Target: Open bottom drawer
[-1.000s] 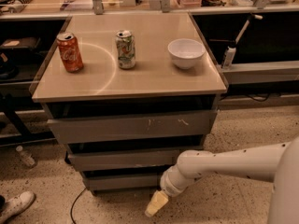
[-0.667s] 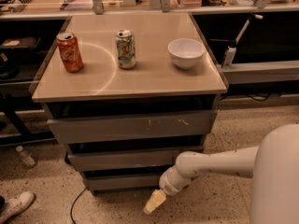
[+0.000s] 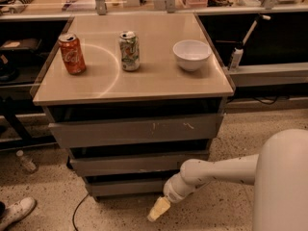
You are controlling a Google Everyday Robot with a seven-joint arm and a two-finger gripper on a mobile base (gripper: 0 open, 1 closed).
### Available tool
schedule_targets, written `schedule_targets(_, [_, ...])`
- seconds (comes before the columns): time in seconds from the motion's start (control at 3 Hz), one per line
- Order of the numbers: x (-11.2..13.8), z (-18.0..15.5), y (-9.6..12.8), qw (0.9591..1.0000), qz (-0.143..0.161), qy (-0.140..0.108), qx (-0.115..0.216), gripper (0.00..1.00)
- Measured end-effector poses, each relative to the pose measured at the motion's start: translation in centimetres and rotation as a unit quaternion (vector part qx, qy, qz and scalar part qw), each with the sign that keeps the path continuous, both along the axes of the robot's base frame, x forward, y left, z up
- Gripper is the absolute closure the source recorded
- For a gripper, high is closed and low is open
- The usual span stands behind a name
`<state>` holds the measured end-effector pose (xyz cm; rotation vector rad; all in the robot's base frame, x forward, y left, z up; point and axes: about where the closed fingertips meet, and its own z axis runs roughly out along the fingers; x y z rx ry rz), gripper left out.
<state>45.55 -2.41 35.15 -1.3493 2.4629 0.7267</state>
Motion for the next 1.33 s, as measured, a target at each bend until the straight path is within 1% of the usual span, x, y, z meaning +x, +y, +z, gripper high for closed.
schedule_targets(0.33, [0.9,-3.9,-1.0,0.9997,-0.018,0.007,0.015,0.0])
schedule_targets(0.67, [3.6,-10.2,-2.8,0.9981,-0.044,0.015,0.04,0.0])
schedule_targets(1.0, [3.6,-10.2,-2.8,0.9981,-0.044,0.015,0.04,0.0])
schedule_targets(1.33, [4.2,-11.3,-2.5,0.9985,-0.044,0.0,0.032,0.0])
